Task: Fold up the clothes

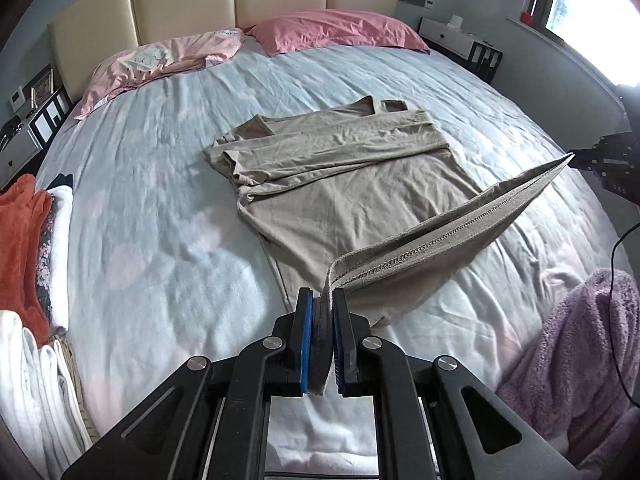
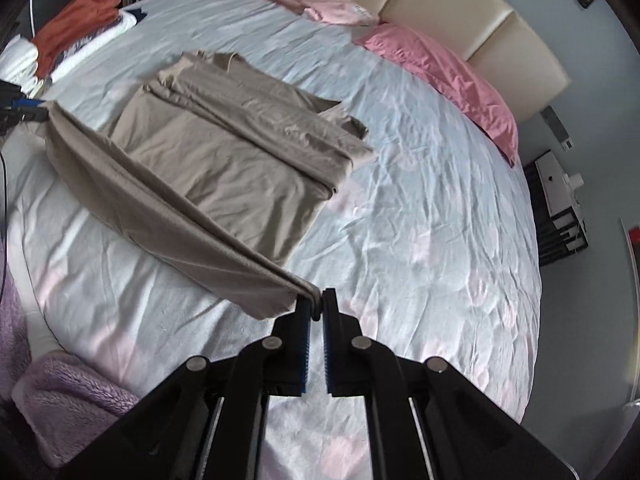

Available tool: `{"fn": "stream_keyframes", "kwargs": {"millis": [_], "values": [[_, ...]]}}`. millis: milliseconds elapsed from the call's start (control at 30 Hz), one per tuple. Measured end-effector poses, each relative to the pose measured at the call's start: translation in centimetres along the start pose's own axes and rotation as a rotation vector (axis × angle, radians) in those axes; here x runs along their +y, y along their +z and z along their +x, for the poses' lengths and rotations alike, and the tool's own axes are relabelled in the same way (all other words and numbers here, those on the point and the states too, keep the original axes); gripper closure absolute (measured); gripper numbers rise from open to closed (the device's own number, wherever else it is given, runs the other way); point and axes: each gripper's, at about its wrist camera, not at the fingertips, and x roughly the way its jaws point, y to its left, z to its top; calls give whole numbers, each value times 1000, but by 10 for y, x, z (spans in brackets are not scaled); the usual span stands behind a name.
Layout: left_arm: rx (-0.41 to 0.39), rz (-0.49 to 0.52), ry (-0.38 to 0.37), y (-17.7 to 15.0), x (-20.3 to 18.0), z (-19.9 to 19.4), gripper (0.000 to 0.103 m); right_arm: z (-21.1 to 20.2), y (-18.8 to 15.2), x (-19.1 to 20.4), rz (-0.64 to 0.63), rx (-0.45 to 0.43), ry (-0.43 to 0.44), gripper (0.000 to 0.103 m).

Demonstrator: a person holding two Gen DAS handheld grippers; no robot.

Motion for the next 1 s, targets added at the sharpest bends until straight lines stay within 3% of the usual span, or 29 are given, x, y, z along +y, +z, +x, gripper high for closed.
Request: {"fn": "stream_keyframes", "kwargs": {"millis": [167,367,567,767,1000], "values": [[-5,17,-25,1,-13,-46,94,-41,-8,-4,51,-48,-18,98],[65,117,80,-11,-37,-64,97,-64,-29,-3,80,-67,-30,98],[99,156,97,-23,-50,-72,98,-75,-54,4,74,-61,-22,98],[253,283,99,-45,-69,-47,99,-72,-71,10,61,-31,-29,99],[447,434,128,-71,-85,13,99,-23,-84,17,93,94,19,99]]}}
